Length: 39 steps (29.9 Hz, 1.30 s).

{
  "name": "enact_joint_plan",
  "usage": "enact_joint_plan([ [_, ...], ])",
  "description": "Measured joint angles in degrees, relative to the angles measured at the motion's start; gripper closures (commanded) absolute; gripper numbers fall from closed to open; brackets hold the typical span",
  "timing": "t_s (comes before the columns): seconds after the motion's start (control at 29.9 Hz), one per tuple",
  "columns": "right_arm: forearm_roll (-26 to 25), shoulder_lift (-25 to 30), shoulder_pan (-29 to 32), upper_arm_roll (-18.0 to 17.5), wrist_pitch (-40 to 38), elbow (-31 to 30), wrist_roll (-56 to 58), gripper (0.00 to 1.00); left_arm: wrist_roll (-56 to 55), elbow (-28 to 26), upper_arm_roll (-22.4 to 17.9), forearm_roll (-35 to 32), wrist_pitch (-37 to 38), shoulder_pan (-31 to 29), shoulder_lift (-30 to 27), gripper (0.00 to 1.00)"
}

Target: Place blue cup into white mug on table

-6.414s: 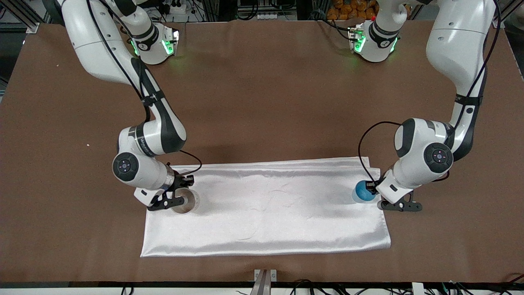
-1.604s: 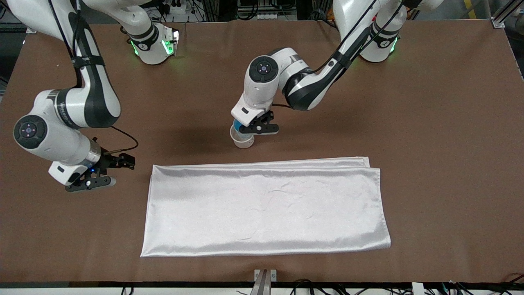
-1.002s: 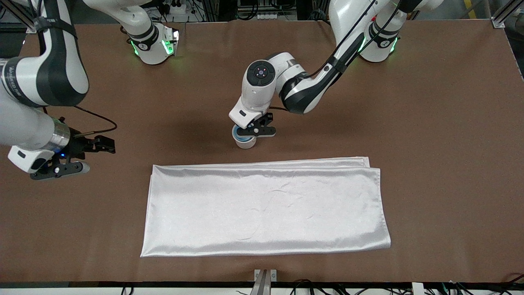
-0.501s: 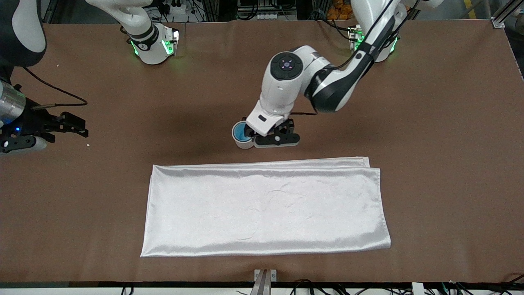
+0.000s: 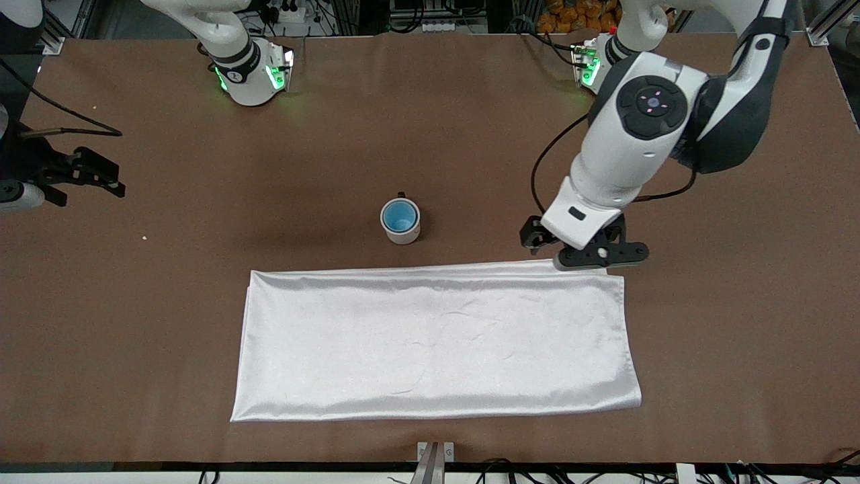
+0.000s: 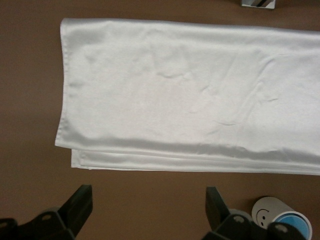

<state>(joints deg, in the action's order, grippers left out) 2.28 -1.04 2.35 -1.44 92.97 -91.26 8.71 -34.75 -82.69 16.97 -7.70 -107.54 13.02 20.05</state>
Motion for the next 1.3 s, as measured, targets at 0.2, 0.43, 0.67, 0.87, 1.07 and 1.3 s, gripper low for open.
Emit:
enact_joint_plan([
  [0.2, 0.0, 0.3, 0.0, -0.1, 0.0, 0.0, 0.0, 0.00, 5.9, 0.0, -0.1, 0.0, 2.8, -4.5, -2.1, 0.00],
  [0.43, 0.0, 0.3, 0.1, -0.1, 0.0, -0.2, 0.0, 0.00, 9.5, 0.0, -0.2, 0.0, 4.3, -9.2, -4.2, 0.00],
  [0.67, 0.0, 0.3, 0.2, -0.1, 0.0, -0.3, 0.0, 0.00, 9.9, 0.0, -0.2, 0.0, 5.8, -12.2, -5.9, 0.00],
  [0.87, -0.1, 0.3, 0.3, -0.1, 0.0, -0.3, 0.0, 0.00, 12.3, 0.0, -0.4, 0.0, 6.1, -13.2, -7.5, 0.00],
  [1.07, -0.2, 0.3, 0.6, -0.1, 0.0, -0.3, 0.0, 0.00, 14.9, -0.2, -2.5, 0.0, 6.7, -13.2, -8.9, 0.00],
  [1.3, -1.2, 0.3, 0.7, -0.1, -0.2, -0.3, 0.0, 0.00, 18.0, -0.5, -5.4, 1.8, 7.7, -12.9, -10.1, 0.00],
])
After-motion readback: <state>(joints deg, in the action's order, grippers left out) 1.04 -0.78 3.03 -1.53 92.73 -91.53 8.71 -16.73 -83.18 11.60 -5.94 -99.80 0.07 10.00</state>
